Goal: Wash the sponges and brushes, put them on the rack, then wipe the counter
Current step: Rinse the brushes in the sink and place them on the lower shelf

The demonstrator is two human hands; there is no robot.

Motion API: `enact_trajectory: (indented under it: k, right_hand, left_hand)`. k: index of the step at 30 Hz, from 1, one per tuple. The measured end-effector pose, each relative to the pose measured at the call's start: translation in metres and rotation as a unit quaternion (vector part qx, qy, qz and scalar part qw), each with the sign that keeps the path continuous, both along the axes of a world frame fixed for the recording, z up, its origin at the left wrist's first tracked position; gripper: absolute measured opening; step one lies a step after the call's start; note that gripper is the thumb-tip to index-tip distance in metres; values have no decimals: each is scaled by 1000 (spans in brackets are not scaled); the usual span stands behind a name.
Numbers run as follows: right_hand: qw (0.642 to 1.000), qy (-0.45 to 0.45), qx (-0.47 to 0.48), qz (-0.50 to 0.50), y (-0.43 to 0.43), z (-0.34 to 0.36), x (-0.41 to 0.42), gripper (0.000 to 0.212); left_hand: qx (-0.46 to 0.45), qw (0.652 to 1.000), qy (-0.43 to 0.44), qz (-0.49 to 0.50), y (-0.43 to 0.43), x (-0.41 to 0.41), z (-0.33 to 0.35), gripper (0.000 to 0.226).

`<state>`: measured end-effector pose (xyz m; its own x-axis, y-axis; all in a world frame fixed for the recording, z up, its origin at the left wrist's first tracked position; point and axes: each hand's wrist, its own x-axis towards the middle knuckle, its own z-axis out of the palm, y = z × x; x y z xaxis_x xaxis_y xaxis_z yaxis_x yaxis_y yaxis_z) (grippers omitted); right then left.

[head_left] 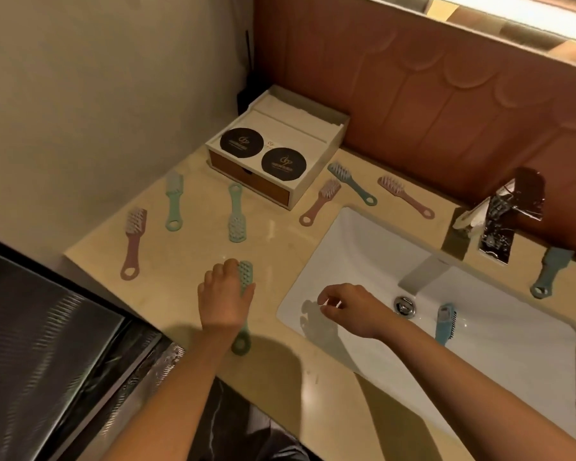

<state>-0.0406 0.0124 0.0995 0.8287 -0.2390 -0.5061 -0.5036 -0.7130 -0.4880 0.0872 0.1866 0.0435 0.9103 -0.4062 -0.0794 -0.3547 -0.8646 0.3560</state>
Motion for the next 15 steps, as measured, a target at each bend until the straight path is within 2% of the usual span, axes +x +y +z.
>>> enact_trajectory:
  k: [10, 15]
  right_hand:
    - [992, -41, -99, -65, -29, -24, 78, 29]
    - [989, -21, -125, -73, -38, -40, 115, 42]
  left_hand:
    - [-159, 987, -6, -33, -10, 18, -35, 46]
    - [-184, 982, 18, -25, -10, 22, -38, 53]
